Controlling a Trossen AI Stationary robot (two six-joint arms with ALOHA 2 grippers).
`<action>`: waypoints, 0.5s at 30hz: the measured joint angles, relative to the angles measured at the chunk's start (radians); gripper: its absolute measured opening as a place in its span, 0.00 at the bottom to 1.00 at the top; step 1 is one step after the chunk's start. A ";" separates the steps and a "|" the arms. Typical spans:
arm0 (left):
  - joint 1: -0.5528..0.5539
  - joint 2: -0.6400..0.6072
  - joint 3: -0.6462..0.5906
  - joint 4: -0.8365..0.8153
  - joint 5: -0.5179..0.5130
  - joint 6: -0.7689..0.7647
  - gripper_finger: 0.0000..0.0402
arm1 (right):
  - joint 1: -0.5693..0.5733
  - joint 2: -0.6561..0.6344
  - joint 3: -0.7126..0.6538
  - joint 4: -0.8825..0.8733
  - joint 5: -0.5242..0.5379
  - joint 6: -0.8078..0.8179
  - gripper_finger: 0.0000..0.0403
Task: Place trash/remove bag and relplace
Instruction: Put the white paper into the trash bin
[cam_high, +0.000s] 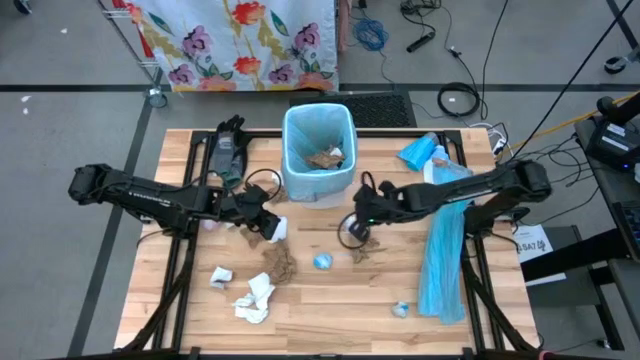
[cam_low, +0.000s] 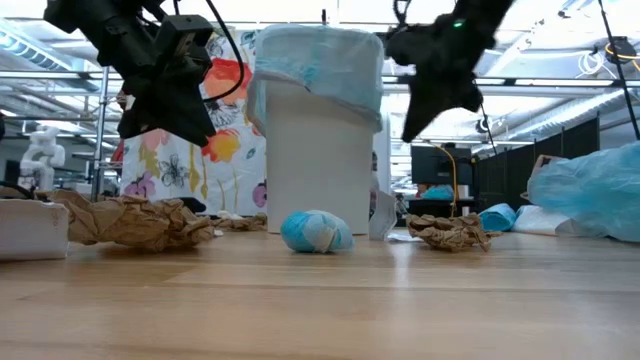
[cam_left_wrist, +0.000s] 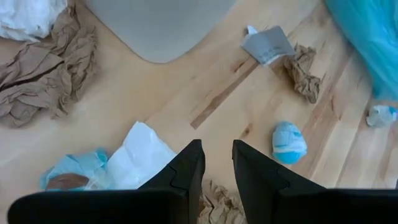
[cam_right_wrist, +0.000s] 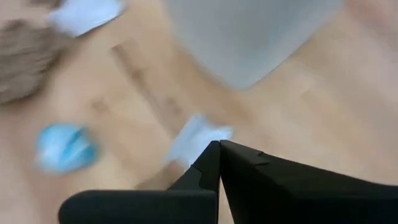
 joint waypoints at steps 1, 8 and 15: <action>0.000 0.000 0.000 -0.001 -0.001 0.000 0.22 | -0.002 -0.020 -0.025 0.025 -0.049 0.008 0.00; 0.000 0.000 0.000 0.000 -0.026 -0.001 0.22 | -0.034 -0.063 -0.081 0.170 -0.197 0.110 0.01; 0.000 0.000 0.000 0.000 -0.026 -0.003 0.22 | -0.053 -0.028 -0.081 0.202 -0.198 0.144 0.19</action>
